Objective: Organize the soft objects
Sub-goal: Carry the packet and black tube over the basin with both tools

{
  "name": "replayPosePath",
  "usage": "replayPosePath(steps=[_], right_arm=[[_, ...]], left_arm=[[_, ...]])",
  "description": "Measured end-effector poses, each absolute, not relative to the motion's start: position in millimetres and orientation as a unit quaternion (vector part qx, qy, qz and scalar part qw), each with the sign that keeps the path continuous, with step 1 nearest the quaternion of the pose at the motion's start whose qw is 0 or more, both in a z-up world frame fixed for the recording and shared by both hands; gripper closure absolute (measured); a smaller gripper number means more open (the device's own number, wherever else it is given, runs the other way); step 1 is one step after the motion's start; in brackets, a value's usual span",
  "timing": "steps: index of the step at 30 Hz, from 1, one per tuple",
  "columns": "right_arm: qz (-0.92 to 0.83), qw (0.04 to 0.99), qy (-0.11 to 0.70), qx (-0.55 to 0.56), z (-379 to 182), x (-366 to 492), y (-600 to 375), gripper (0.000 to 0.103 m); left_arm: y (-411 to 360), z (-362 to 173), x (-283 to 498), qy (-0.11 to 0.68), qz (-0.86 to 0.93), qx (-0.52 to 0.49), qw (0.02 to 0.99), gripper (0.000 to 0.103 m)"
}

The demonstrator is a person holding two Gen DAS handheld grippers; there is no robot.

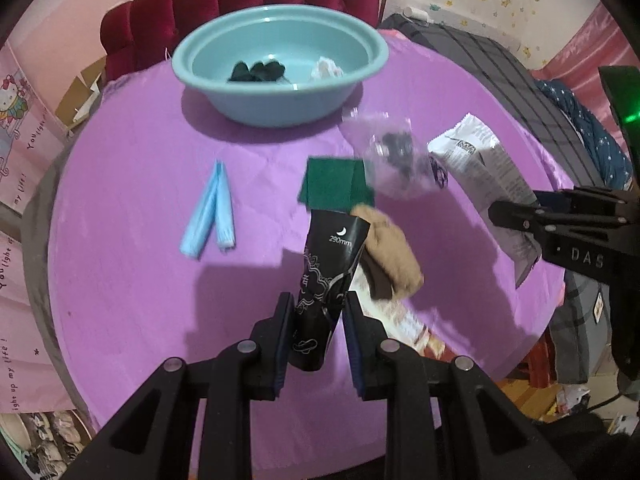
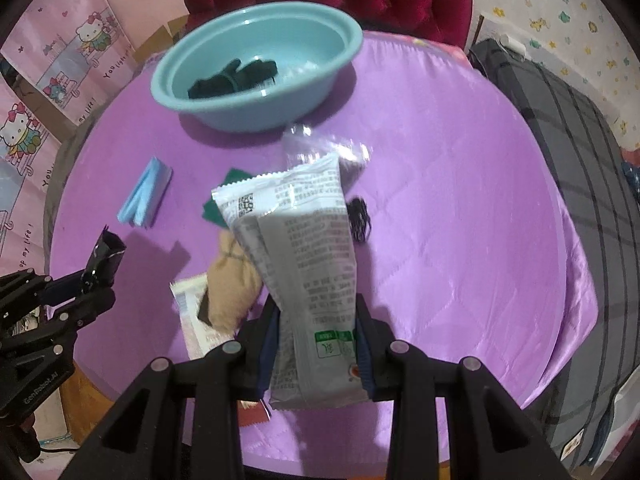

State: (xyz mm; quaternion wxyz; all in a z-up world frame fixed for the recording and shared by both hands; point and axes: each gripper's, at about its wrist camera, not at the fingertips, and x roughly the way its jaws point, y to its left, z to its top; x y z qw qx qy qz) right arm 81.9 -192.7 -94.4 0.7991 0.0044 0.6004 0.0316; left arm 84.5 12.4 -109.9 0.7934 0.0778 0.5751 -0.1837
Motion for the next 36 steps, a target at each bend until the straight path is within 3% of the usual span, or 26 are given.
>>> replayPosePath(steps=[16,36], right_arm=[[0.037,0.817,0.576,0.002,-55.8,168.4,-172.4,0.067],[0.033,0.809,0.586,0.006,-74.4,291.9,-151.3,0.067]], left_arm=[[-6.6,-67.0,163.8,0.543,-0.192,0.084,0.813,0.076],[-22.1,-93.3,287.4,0.556,-0.186,0.091,0.805,0.076]])
